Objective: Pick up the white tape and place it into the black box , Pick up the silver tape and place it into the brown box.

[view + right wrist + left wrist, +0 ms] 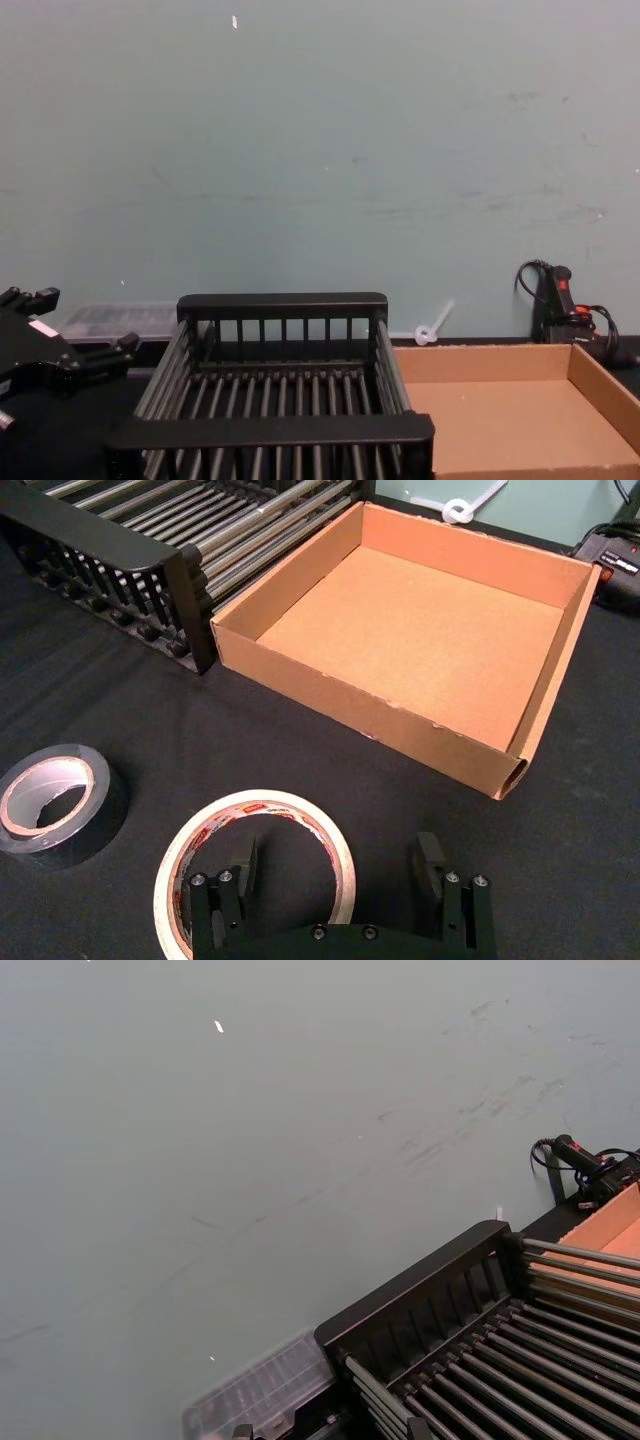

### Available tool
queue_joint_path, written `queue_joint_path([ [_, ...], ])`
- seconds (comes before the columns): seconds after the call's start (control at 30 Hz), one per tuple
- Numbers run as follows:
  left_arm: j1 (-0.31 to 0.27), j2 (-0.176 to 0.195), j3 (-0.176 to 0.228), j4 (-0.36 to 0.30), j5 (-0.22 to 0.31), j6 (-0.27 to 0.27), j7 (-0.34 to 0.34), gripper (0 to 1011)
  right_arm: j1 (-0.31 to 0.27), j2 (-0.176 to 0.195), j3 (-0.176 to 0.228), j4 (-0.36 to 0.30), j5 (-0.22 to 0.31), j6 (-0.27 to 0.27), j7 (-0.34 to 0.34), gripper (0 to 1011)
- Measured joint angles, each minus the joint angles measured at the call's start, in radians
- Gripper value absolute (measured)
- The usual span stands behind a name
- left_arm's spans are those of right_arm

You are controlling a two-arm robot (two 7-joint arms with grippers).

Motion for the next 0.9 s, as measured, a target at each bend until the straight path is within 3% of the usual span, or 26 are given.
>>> queue_joint_path([
  [0.9,0.0,0.0,0.0,0.0,0.0,0.0,0.0,1001,0.02,-0.011,-0.012,0.02,-0.02,0.028,0.01,1002],
])
